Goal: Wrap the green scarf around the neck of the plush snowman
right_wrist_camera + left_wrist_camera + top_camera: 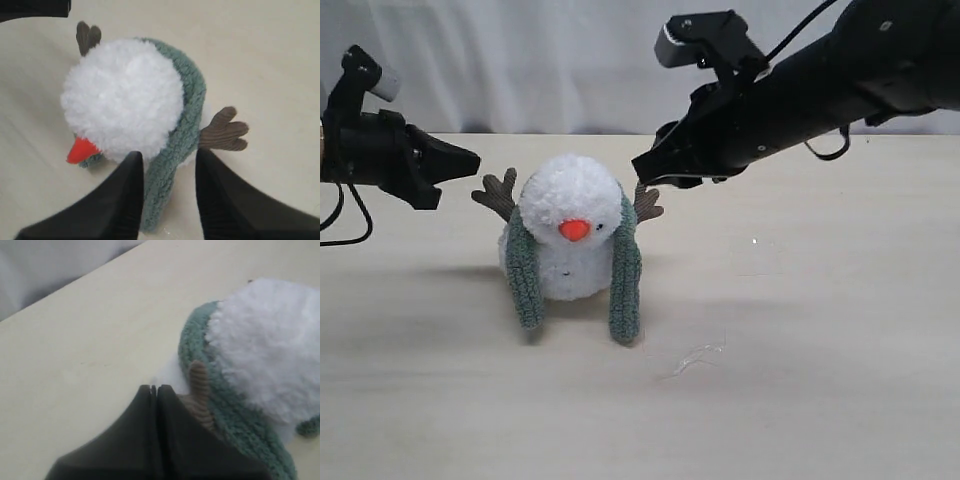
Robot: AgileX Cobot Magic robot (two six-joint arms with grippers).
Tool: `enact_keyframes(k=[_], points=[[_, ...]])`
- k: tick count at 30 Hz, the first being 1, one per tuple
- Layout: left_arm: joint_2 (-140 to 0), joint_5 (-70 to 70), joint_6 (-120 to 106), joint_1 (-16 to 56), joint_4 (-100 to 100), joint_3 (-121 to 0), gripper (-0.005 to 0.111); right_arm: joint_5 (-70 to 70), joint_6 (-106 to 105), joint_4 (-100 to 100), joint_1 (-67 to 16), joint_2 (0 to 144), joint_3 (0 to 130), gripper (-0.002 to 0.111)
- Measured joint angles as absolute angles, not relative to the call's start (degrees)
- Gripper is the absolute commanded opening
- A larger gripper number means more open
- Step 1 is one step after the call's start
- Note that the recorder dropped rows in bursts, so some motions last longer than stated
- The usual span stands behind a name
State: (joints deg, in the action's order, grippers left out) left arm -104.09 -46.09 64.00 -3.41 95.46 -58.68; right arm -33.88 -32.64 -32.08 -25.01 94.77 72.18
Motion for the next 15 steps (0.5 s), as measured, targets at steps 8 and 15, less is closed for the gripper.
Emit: enact_keyframes(k=[8,15], points=[[-93.3,-31.0,64.1,-3.4,86.6,-51.8,0.0,-28.6,-31.0,-27.2,-25.0,86.4,70.0,0.004],[-82.4,-21.5,59.5,-3.4,74.9,-45.4,0.0,-15.3,-30.8,-26.7,-25.0,74.5,59.7,0.004]])
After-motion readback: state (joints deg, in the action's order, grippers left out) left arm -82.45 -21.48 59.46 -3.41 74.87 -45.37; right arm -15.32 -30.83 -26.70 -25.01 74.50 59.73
